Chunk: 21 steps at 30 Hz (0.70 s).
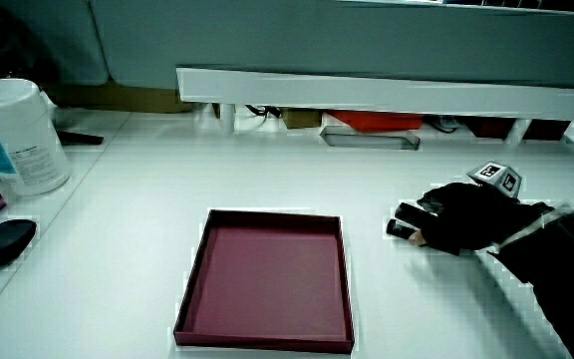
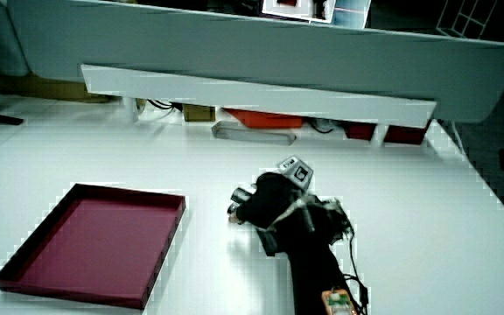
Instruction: Pick stapper from desk
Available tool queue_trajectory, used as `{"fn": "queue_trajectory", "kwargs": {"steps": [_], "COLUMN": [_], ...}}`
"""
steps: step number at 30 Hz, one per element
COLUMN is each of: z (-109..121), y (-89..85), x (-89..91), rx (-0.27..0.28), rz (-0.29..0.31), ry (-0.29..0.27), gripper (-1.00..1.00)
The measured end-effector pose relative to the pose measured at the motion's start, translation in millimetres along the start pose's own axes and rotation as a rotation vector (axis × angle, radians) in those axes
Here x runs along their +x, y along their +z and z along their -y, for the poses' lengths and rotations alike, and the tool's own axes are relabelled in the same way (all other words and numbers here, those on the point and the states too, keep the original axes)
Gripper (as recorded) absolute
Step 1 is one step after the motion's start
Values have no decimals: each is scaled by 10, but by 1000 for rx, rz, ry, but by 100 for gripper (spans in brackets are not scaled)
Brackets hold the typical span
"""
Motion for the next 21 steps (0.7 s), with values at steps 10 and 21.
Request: {"fn": "queue_trajectory", "kwargs": {"steps": [10, 21], "z": [22, 89], "y": [38, 112], "x": [-11, -156], "rx": [81, 102], "rz": [16, 20], "ry": [15, 74], "gripper": [100, 100]}}
